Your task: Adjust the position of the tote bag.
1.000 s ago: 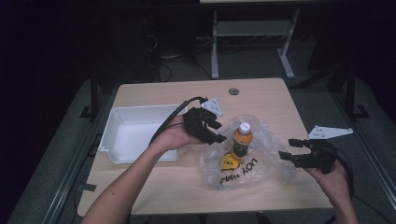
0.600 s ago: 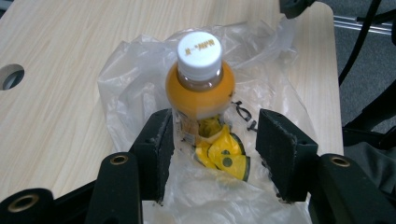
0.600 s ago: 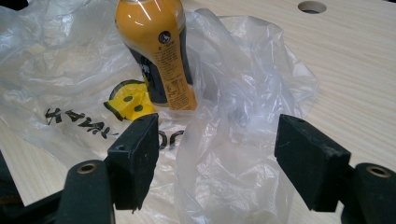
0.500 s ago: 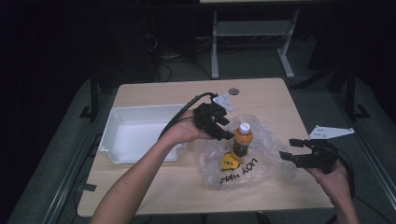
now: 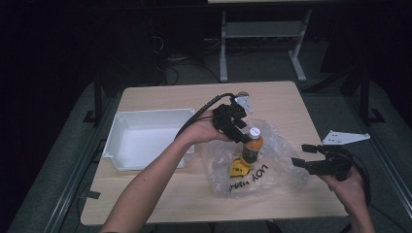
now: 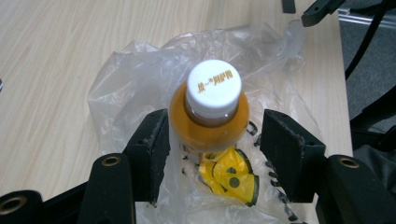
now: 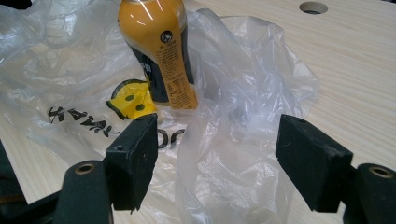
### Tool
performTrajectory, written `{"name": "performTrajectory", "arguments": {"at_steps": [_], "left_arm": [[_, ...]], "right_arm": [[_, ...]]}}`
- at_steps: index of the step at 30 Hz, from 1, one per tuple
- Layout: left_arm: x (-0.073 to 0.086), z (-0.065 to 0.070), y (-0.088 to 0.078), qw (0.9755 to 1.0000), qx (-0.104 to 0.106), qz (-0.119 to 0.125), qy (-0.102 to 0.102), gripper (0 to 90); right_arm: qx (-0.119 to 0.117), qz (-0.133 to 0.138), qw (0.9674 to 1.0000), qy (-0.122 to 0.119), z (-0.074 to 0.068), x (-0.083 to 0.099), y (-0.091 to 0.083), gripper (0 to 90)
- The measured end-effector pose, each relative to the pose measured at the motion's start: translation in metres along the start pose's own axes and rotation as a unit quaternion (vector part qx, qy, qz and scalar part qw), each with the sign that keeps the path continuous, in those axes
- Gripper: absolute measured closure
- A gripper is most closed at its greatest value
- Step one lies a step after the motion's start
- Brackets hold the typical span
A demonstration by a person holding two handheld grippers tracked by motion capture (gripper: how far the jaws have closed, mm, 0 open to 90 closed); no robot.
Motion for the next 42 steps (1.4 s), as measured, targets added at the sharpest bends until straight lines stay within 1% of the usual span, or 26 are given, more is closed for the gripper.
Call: {"name": "performTrajectory", "arguments": {"at_steps": [2, 5, 8, 9, 10, 12, 13, 15, 17, 18, 20, 21, 22, 24, 25, 26, 27, 30, 42], "left_arm": [[-0.005, -0.001, 0.003, 1.0000, 0.005, -0.004, -0.002, 40.6], [-0.007, -0.001, 0.005, 0.9999, 0.009, -0.005, 0.000, 40.5], [-0.012, -0.002, 0.009, 0.9998, 0.011, -0.013, 0.009, 40.4], [-0.012, -0.001, 0.009, 0.9998, 0.014, -0.012, 0.004, 40.4], [-0.013, -0.002, 0.010, 0.9998, 0.013, -0.011, 0.007, 40.5], [-0.014, -0.001, 0.012, 0.9998, 0.015, -0.011, 0.004, 40.7], [-0.017, -0.001, 0.014, 0.9997, 0.015, -0.015, 0.007, 40.9], [-0.018, -0.001, 0.015, 0.9997, 0.015, -0.016, 0.010, 42.1], [-0.019, -0.001, 0.017, 0.9997, 0.016, -0.016, 0.010, 43.8], [-0.021, -0.001, 0.018, 0.9996, 0.015, -0.017, 0.016, 44.5], [-0.021, 0.000, 0.019, 0.9995, 0.019, -0.020, 0.016, 46.0], [-0.022, -0.001, 0.019, 0.9993, 0.017, -0.023, 0.023, 47.6], [-0.023, -0.001, 0.020, 0.9993, 0.019, -0.022, 0.021, 47.6], [-0.023, -0.001, 0.021, 0.9993, 0.020, -0.024, 0.022, 50.3], [-0.023, -0.001, 0.023, 0.9990, 0.021, -0.030, 0.025, 50.7], [-0.023, -0.001, 0.023, 0.9990, 0.021, -0.030, 0.025, 50.8], [-0.022, -0.002, 0.024, 0.9987, 0.018, -0.035, 0.030, 51.5], [-0.022, -0.003, 0.024, 0.9987, 0.021, -0.035, 0.029, 54.1], [-0.022, -0.003, 0.025, 0.9987, 0.020, -0.035, 0.030, 57.3]], "right_arm": [[-0.001, 0.002, 1.0000, 0.001, 0.000, -0.001, -0.001, 28.8], [-0.003, 0.001, 1.0000, 0.000, 0.000, -0.001, -0.001, 28.8], [-0.003, 0.002, 1.0000, -0.001, 0.000, -0.001, -0.002, 28.7], [-0.003, 0.002, 1.0000, 0.000, 0.000, -0.001, -0.002, 28.6], [-0.004, 0.004, 1.0000, 0.000, 0.001, -0.001, -0.002, 28.5], [-0.003, 0.006, 1.0000, 0.001, 0.001, -0.001, -0.002, 27.6], [-0.003, 0.005, 1.0000, 0.003, 0.001, -0.001, -0.002, 27.5], [-0.004, 0.005, 1.0000, 0.002, 0.001, 0.000, -0.002, 27.4], [-0.005, 0.004, 1.0000, 0.002, 0.001, 0.000, -0.001, 27.5], [-0.007, 0.004, 1.0000, 0.002, 0.001, 0.000, -0.001, 27.6], [-0.006, 0.004, 1.0000, 0.001, 0.001, 0.000, -0.001, 27.6], [-0.006, 0.003, 1.0000, 0.000, 0.001, 0.000, -0.001, 27.5], [-0.006, 0.003, 1.0000, 0.000, 0.001, -0.001, -0.001, 27.5], [-0.007, 0.003, 1.0000, 0.001, 0.001, 0.000, -0.001, 27.1], [-0.007, 0.003, 1.0000, 0.001, 0.001, 0.000, -0.001, 26.9], [-0.007, 0.004, 1.0000, 0.002, 0.001, 0.000, -0.001, 26.9], [-0.009, 0.006, 0.9999, 0.004, 0.001, 0.000, -0.001, 26.5], [-0.007, 0.007, 0.9999, 0.005, 0.002, 0.001, -0.001, 26.0], [-0.006, 0.005, 1.0000, 0.004, 0.001, 0.001, -0.001, 26.1]]}}
Point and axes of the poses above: each handheld gripper's, and its own axes: y roughly forward along the jaws, x roughly out of its underside, z roughly to its right, the point moved 3 cm from there along y, roughly forward along the jaws, and after that the axes turned 4 degrees about -z, right-handed, at the moved point
